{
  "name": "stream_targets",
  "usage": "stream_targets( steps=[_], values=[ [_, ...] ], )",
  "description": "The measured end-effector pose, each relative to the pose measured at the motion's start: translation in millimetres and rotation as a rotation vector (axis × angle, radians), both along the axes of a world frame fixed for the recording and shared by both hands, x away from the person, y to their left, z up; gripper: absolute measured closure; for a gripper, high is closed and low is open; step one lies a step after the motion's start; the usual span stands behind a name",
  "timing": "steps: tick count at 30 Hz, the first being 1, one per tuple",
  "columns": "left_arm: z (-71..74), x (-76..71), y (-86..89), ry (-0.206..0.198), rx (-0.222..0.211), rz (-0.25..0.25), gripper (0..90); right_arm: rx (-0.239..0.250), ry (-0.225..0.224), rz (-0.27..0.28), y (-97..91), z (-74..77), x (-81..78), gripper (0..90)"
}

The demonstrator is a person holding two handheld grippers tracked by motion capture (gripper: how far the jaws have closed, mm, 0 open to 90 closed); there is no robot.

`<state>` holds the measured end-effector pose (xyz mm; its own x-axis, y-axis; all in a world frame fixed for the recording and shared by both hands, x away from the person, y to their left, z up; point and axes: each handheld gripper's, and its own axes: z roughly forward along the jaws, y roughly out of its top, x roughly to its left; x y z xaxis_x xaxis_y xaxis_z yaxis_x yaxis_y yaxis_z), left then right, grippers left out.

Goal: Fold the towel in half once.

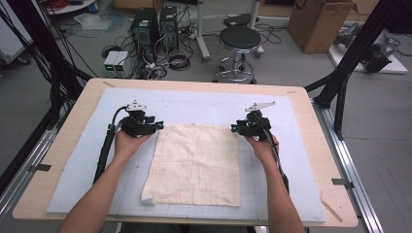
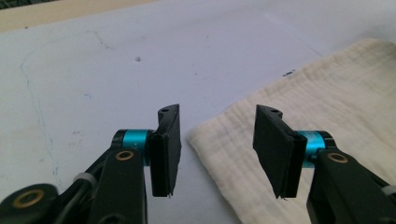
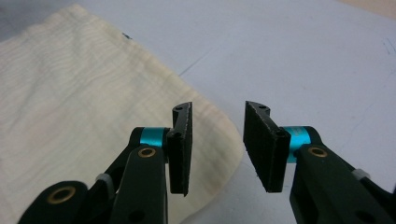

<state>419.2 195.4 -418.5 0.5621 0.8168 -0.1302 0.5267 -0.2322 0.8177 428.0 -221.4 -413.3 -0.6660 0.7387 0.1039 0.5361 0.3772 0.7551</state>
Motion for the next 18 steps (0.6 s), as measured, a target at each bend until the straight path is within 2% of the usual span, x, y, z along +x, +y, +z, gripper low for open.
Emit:
stream_targets(
  steps=[3, 7, 10, 12, 14, 18],
  values=[
    [-8.1, 4.9, -1.5, 0.029, 0.002, 0.028, 53.6, 0.019, 0.028, -0.009, -1.7, -6.7, 3.9, 62.8],
    [-16.8, 9.4, -6.5, 0.064, 0.022, 0.058, 55.1, 0.017, 0.057, -0.030, -2.0, -13.2, 7.4, 63.1],
    [-23.1, 12.1, -10.3, 0.099, 0.015, 0.078, 56.9, 0.007, 0.083, -0.048, -2.8, -17.7, 9.8, 64.6],
    [-24.5, 12.3, -12.4, 0.096, 0.025, 0.081, 58.6, -0.003, 0.105, -0.046, -2.1, -20.7, 10.9, 65.4],
    [-24.4, 13.0, -11.7, 0.102, 0.020, 0.085, 64.3, -0.020, 0.115, -0.043, -1.0, -24.0, 12.0, 66.4],
    [-25.0, 13.4, -10.7, 0.102, 0.016, 0.087, 74.9, -0.006, 0.110, -0.034, -0.6, -25.5, 13.5, 73.0]
  ],
)
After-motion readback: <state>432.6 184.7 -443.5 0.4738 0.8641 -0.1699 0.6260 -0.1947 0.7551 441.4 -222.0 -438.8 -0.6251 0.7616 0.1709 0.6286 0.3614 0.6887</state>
